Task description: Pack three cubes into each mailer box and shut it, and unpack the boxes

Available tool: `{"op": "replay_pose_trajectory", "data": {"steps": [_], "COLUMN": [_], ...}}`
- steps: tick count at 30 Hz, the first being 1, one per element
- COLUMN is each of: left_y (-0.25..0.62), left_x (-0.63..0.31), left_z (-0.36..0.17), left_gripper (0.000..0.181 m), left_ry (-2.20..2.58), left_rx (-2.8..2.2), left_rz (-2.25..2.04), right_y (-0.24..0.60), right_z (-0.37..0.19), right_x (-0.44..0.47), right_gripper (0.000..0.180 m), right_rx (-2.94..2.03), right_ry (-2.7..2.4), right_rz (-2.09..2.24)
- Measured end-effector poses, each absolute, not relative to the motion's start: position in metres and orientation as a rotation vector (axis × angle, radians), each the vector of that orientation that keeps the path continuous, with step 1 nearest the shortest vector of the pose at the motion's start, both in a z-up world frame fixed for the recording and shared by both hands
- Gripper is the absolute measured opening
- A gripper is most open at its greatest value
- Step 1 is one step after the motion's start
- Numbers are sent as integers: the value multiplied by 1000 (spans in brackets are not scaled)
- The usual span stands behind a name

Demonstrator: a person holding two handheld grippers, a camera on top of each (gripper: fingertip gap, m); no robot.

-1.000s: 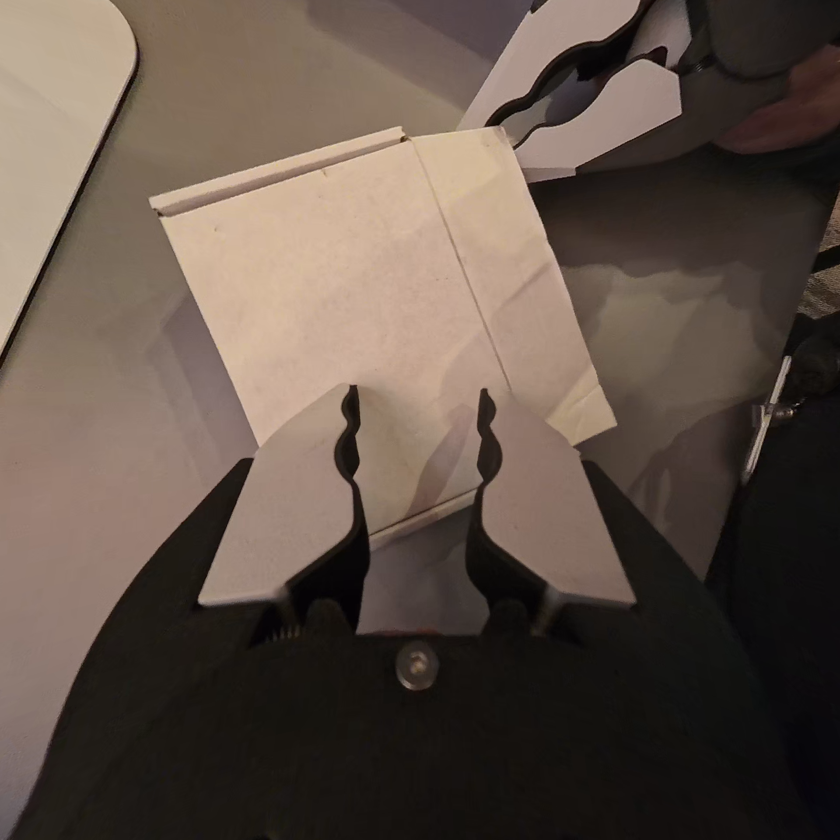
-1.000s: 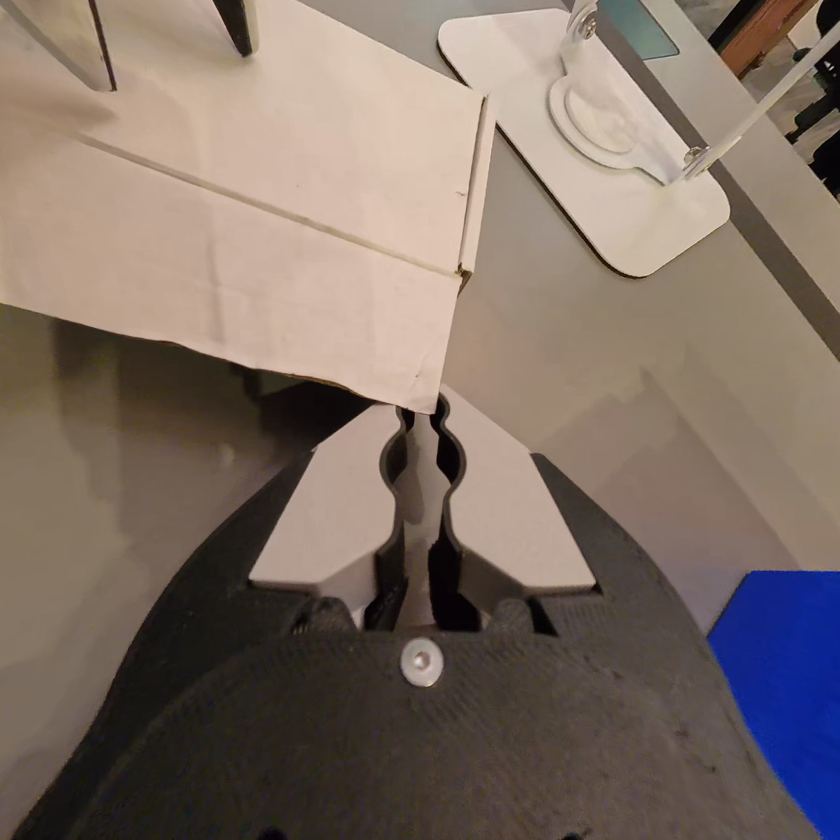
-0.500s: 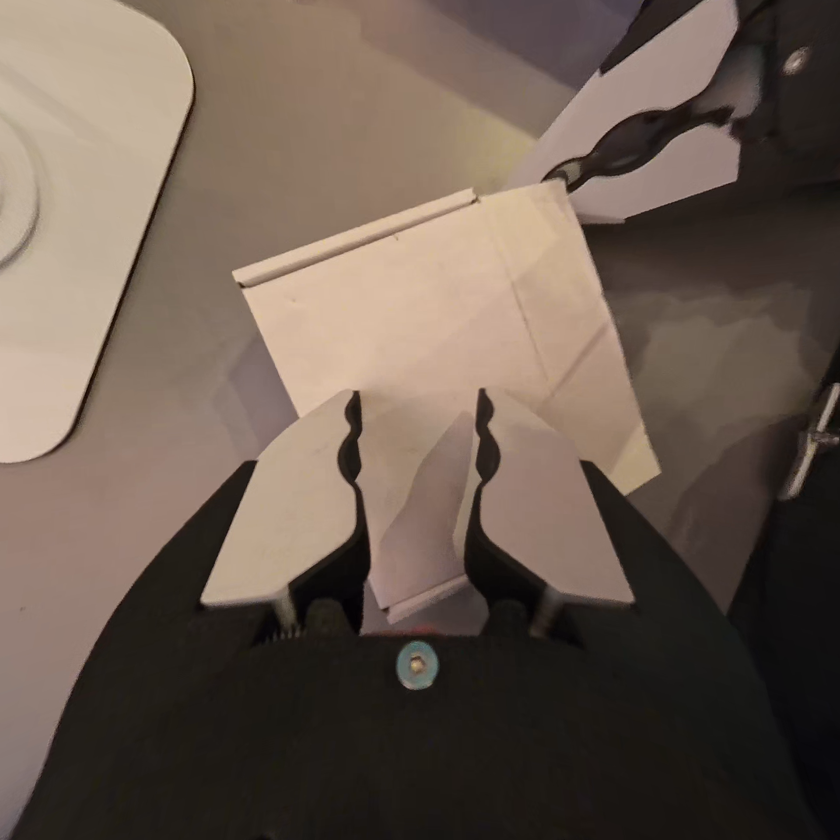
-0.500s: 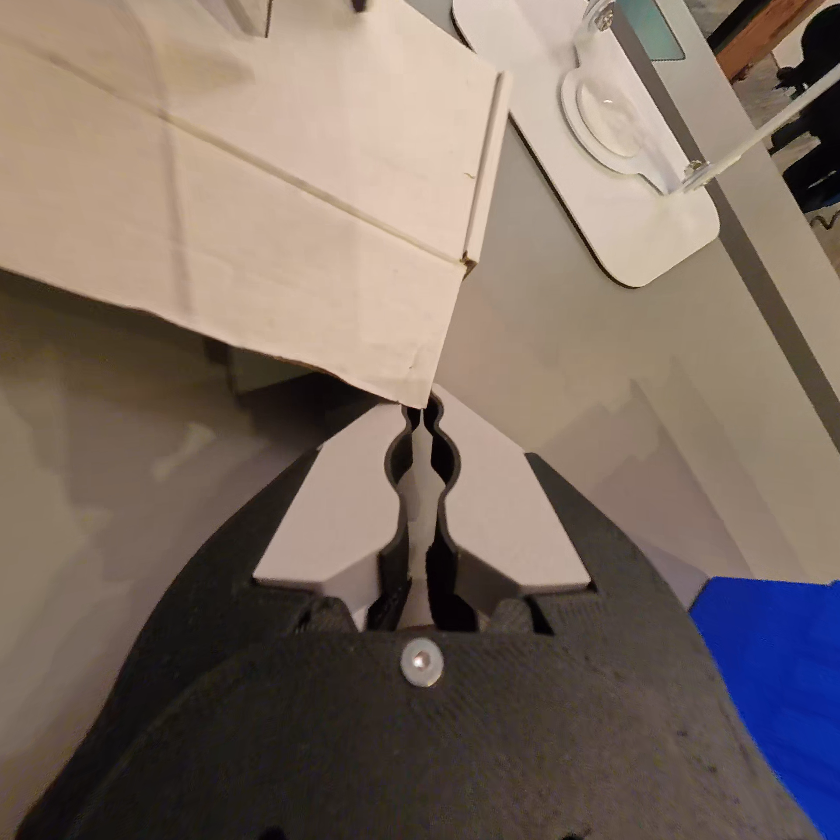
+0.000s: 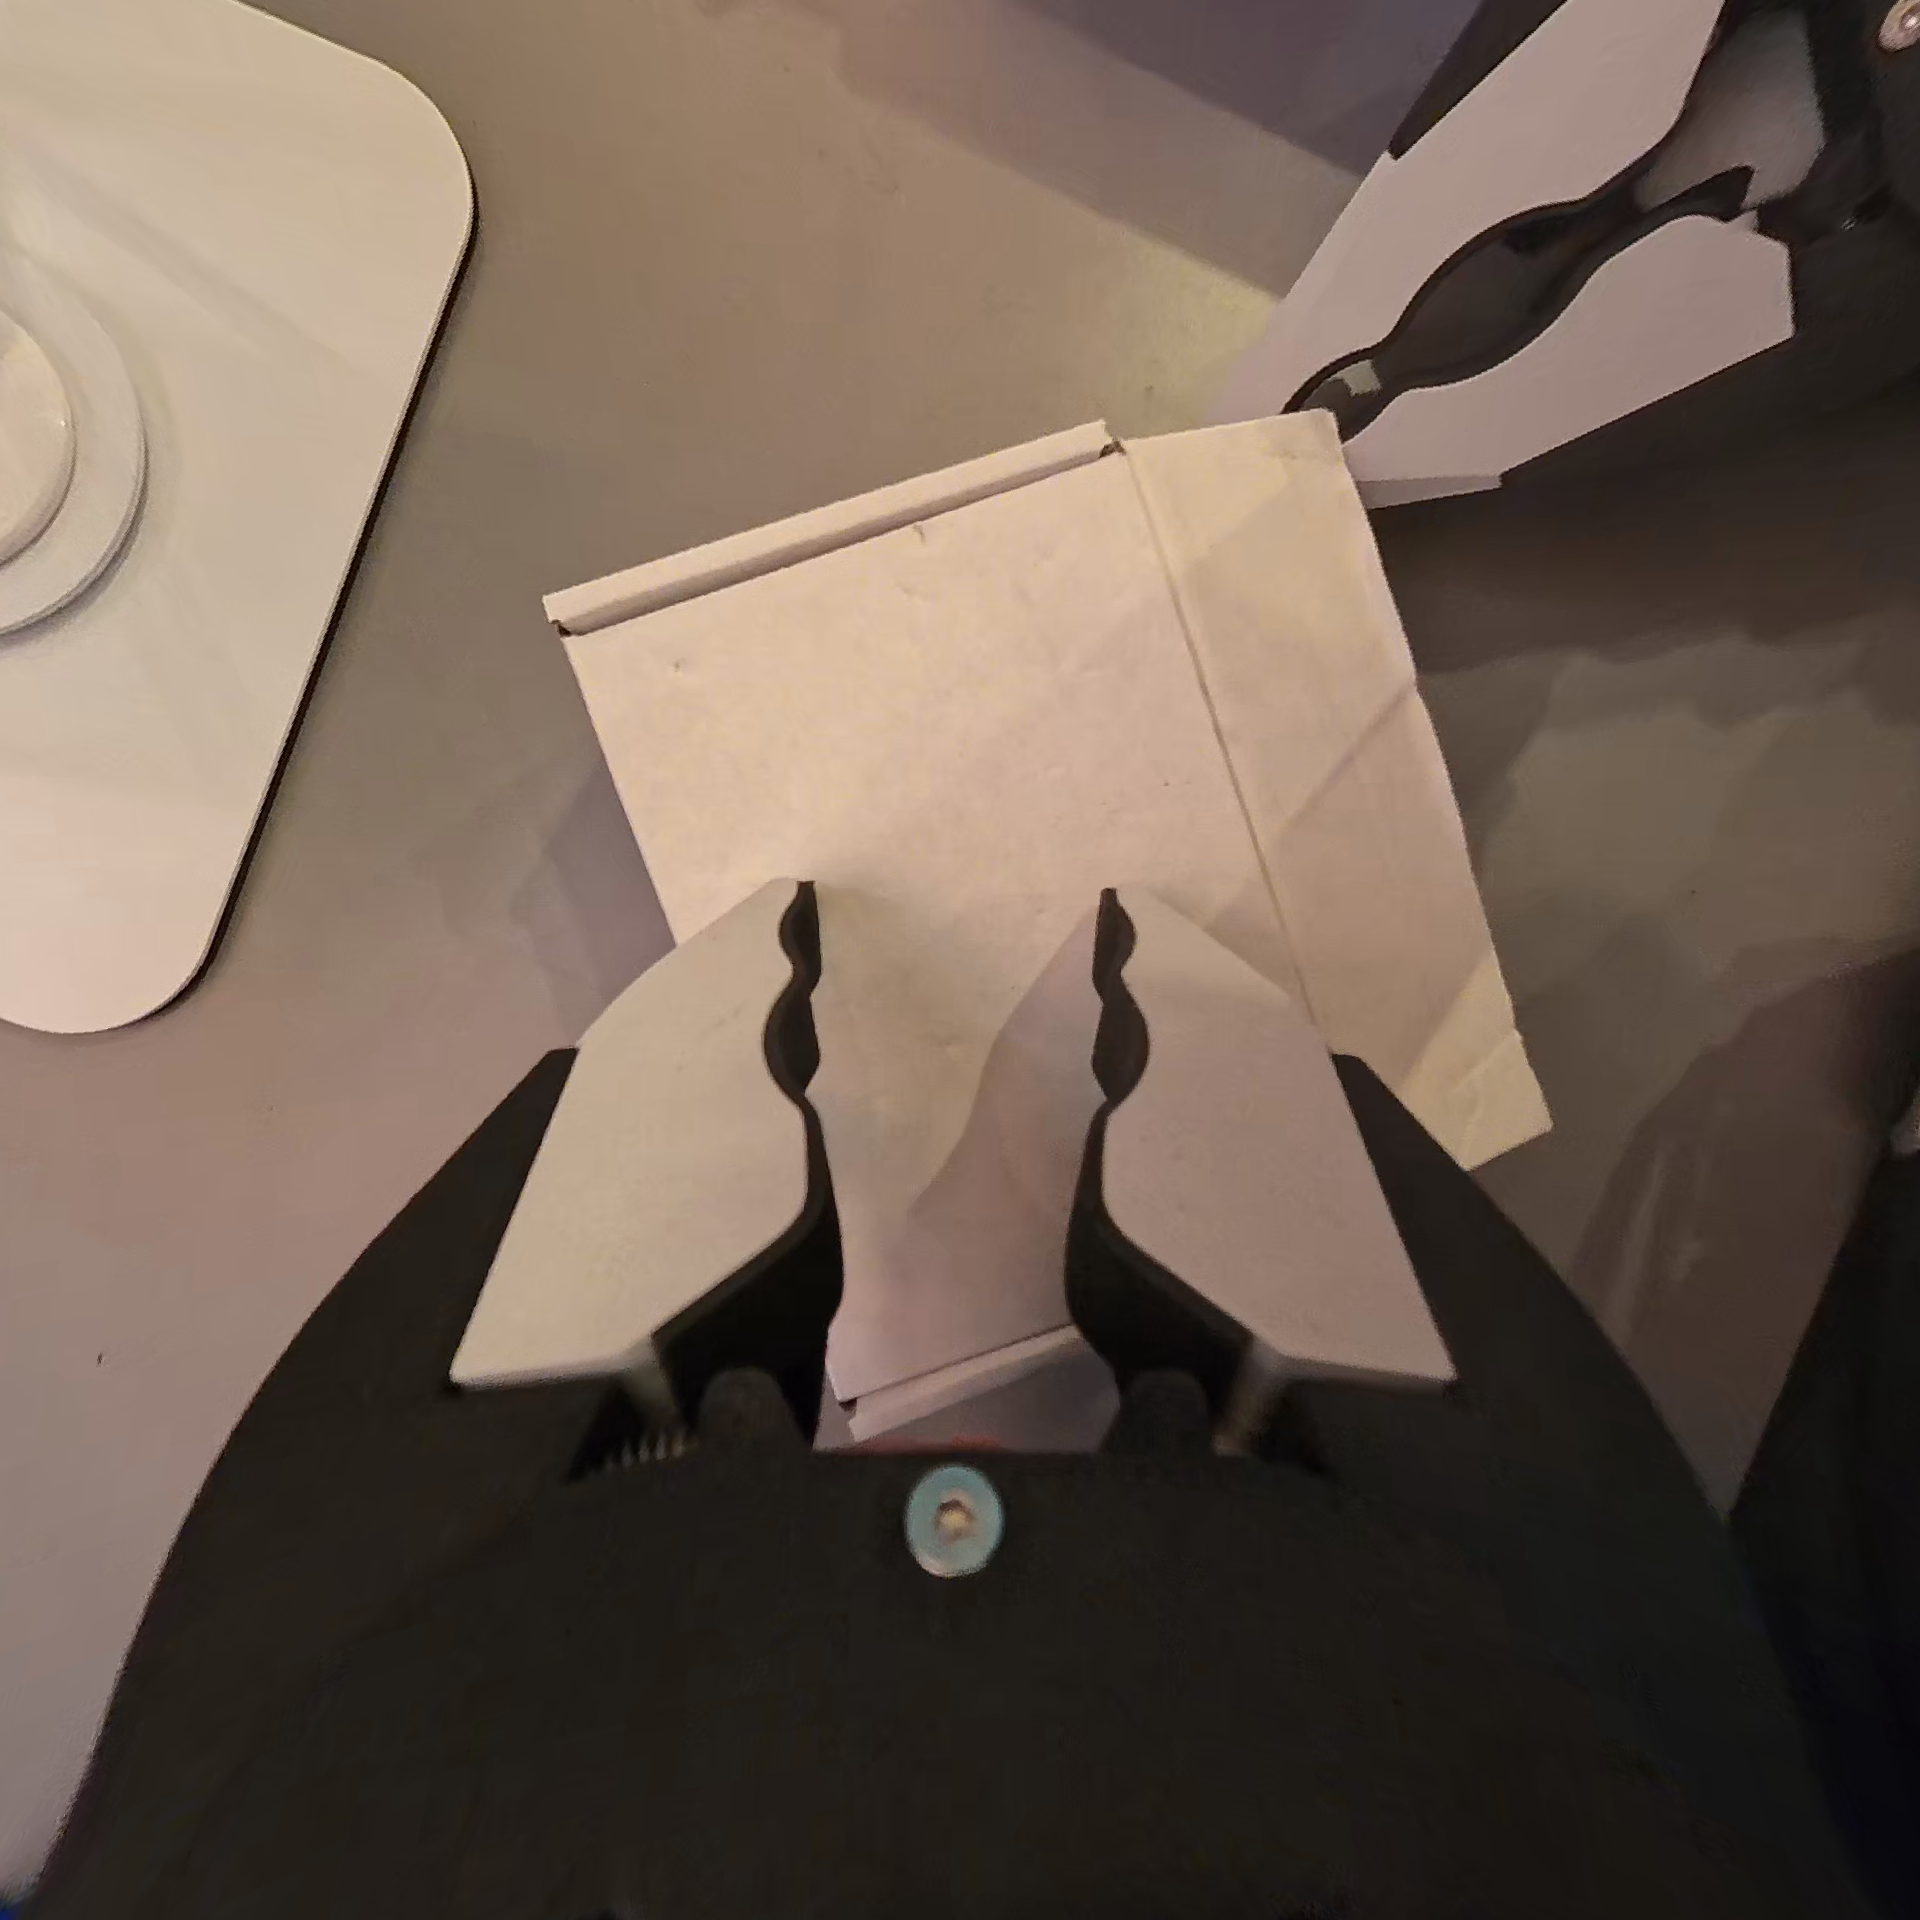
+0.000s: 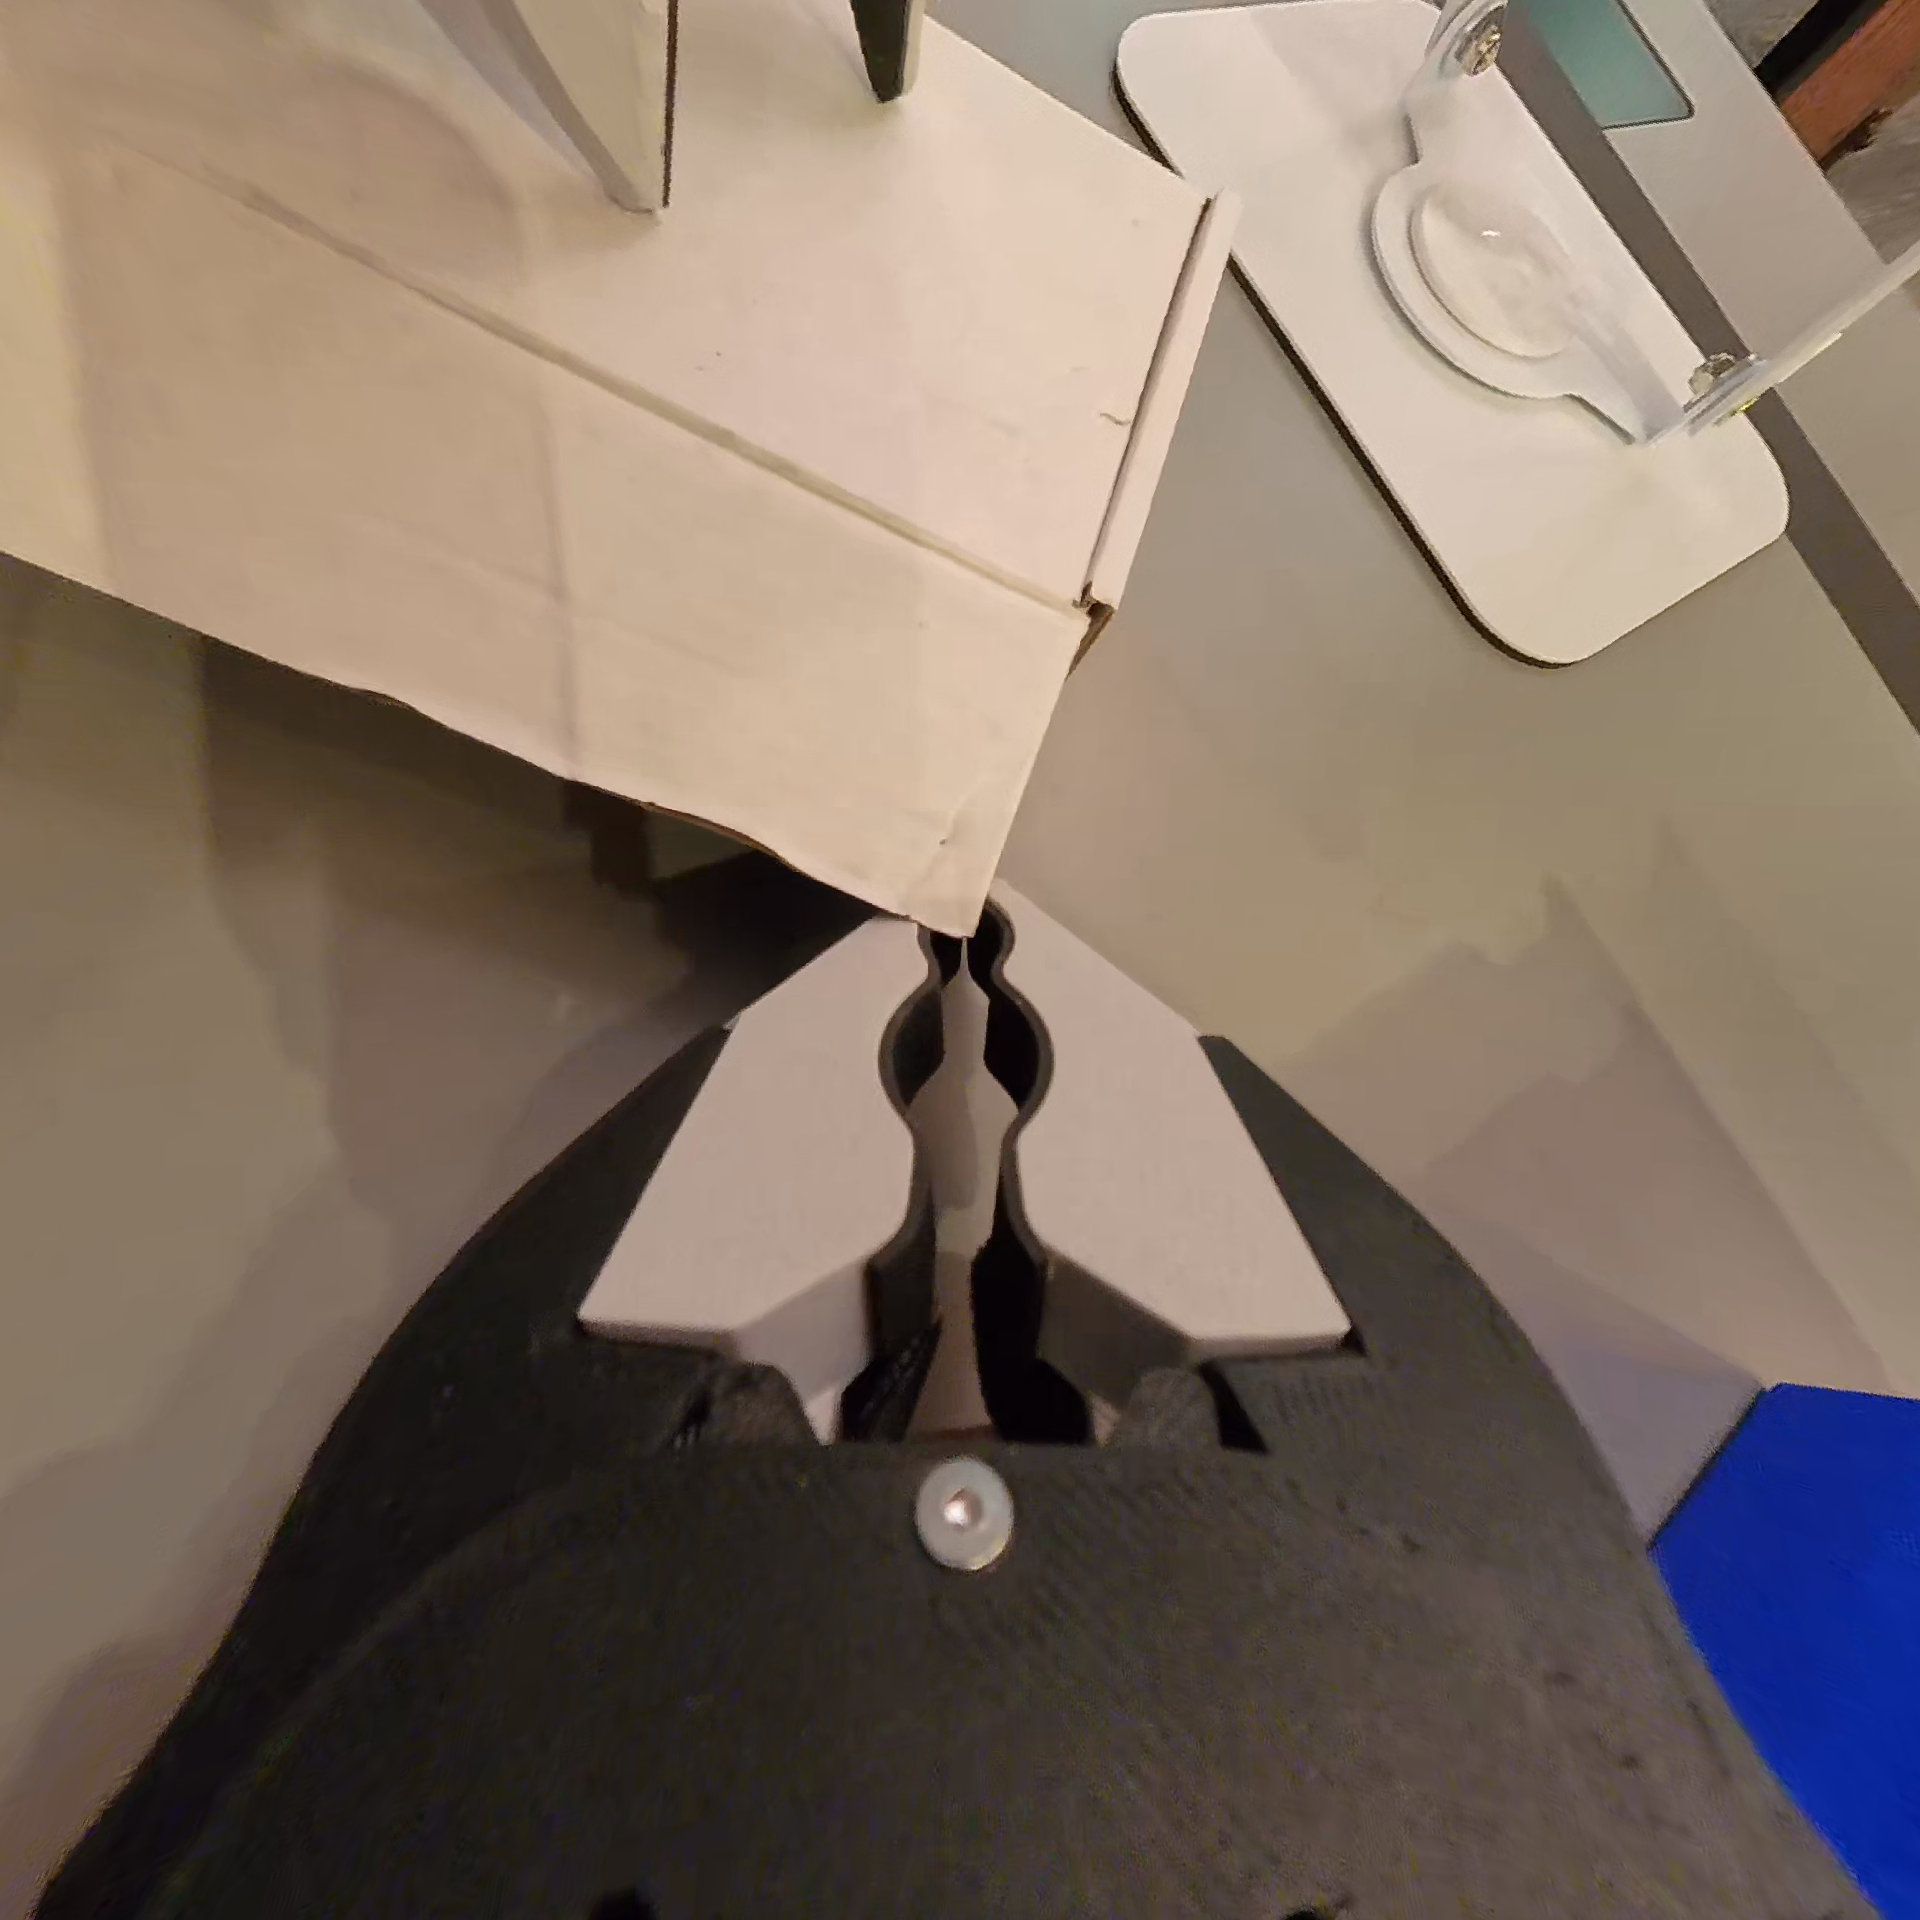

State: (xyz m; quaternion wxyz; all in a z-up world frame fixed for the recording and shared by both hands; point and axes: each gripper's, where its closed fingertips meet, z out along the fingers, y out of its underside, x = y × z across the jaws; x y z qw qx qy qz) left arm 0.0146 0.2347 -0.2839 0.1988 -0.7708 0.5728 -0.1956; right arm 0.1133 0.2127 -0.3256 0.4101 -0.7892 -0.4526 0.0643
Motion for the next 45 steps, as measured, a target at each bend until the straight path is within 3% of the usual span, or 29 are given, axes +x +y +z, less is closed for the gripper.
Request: {"op": "replay_pose_trajectory", "data": {"steps": [26, 30, 32, 37, 41, 42, 45], "left_y": [237, 237, 237, 238, 239, 239, 239], "left_x": [13, 13, 13, 12, 10, 9, 10], "left_z": [-285, -285, -285, -285, -285, -285, -285], "left_gripper": [50, 50, 50, 49, 45, 44, 44], "left_ry": [1598, 1591, 1595, 1657, 1725, 1738, 1753], "left_rx": [-2122, -2114, -2106, -2056, -1998, -1990, -1978], "left_rz": [-532, -539, -544, -566, -605, -606, -603], "right_y": [215, 189, 176, 176, 200, 206, 215], "right_z": [-331, -329, -330, -284, -278, -285, -308], "right_x": [115, 117, 122, 125, 112, 108, 104], "right_gripper": [0, 26, 50, 41, 76, 66, 60], "right_rx": [-2028, -2150, -2238, -2156, -2219, -2222, -2286], "right_ry": [-1152, -1110, -1102, -1053, -1125, -1161, -1269], "right_rz": [89, 301, 295, 362, 355, 345, 294]}}
